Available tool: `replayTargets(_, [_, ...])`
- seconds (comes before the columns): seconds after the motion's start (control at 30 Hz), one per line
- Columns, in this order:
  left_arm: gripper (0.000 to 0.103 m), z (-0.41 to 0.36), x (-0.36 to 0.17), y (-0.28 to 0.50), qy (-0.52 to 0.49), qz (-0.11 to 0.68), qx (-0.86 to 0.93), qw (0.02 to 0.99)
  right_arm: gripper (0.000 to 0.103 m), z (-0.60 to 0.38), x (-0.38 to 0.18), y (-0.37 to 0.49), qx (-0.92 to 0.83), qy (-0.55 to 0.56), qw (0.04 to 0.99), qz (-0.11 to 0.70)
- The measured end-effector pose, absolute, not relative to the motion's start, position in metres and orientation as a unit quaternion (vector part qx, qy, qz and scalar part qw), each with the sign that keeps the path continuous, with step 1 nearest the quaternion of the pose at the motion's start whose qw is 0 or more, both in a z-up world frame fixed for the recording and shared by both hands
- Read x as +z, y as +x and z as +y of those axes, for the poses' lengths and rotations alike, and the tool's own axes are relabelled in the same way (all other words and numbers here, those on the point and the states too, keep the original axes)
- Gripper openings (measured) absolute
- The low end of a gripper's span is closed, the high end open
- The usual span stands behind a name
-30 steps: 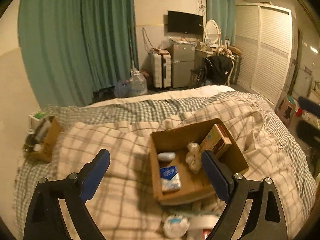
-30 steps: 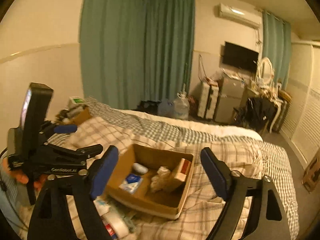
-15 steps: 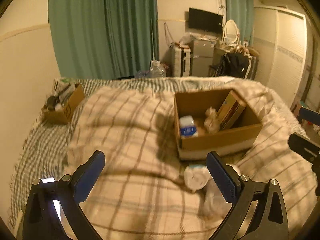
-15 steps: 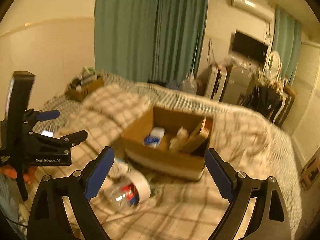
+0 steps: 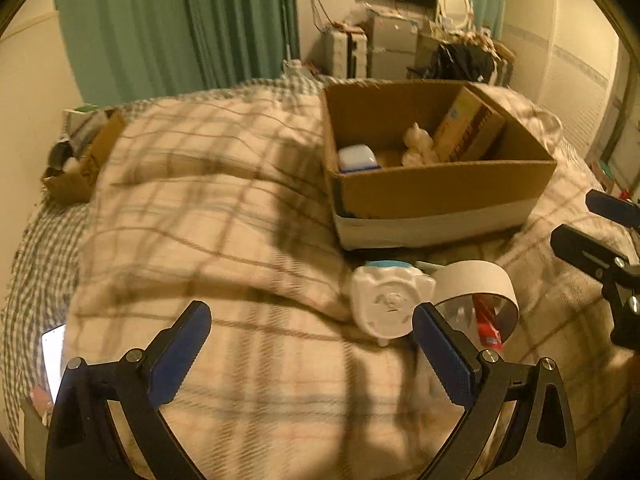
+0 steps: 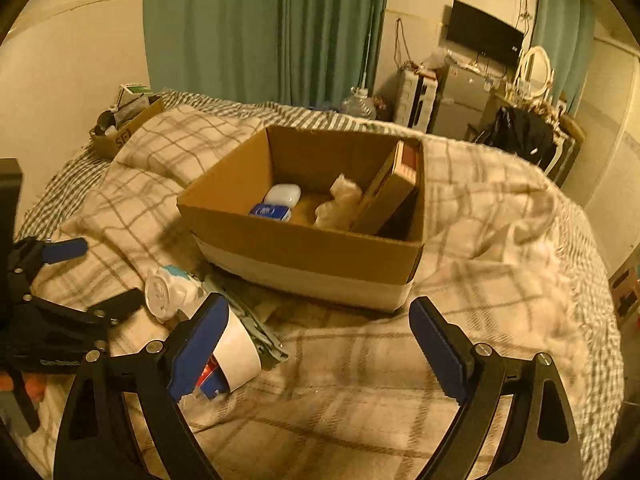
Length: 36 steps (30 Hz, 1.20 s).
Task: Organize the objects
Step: 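Grasp the white plastic cup-shaped item with the left gripper while the right grasps the tape roll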
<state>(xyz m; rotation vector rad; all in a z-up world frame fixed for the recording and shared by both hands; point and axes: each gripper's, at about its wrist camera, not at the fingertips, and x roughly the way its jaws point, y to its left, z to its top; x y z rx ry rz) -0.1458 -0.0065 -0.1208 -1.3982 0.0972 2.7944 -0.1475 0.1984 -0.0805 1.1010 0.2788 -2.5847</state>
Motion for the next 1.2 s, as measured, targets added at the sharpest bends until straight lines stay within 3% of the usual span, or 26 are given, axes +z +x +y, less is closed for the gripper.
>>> replayTargets(0.23, [0.102,0.020,-0.147,-0.171,-0.494,0.077,0.866,0.022,0.092,0.208,-0.088,-0.149,-0.901,0.392,0.172,0.068])
replayTargets(0.4, [0.099,0.025,-0.152,-0.183,-0.499,0.065,0.863,0.044,0.092,0.212,-0.093,-0.149,-0.898,0.399,0.173,0.056])
replayTargets(0.43, [0.095,0.027,-0.152,-0.184,-0.498,0.065,0.863,0.052,0.092,0.212,-0.094,-0.148,-0.898,0.400,0.172,0.055])
replayTargets(0.47, [0.081,0.028,-0.153,-0.184,-0.500,0.061,0.862,0.065,0.092,0.213,-0.094,-0.148,-0.899,0.400,0.172,0.055])
replayTargets(0.5, [0.060,0.029,-0.153,-0.184,-0.501,0.049,0.859,0.089,0.092,0.213,-0.094,-0.148,-0.899,0.400,0.171,0.054])
replayTargets(0.53, [0.053,0.030,-0.152,-0.183,-0.503,0.037,0.857,0.109,0.092,0.213,-0.094,-0.148,-0.899,0.399,0.169,0.054])
replayTargets(0.97, [0.053,-0.001,-0.101,-0.136,-0.435,0.016,0.898,0.053,0.091,0.190,-0.100,-0.145,-0.882,0.418,0.205,0.078])
replayTargets(1.0, [0.053,-0.005,-0.099,-0.134,-0.431,0.017,0.901,0.047,0.090,0.184,-0.102,-0.147,-0.877,0.422,0.215,0.082])
replayTargets(1.07, [0.053,-0.012,-0.097,-0.134,-0.427,0.014,0.903,0.041,0.076,0.174,-0.109,-0.155,-0.865,0.437,0.232,0.087])
replayTargets(1.2, [0.053,-0.026,-0.100,-0.132,-0.435,-0.007,0.899,0.044,0.065,0.159,-0.127,-0.170,-0.838,0.478,0.248,0.090])
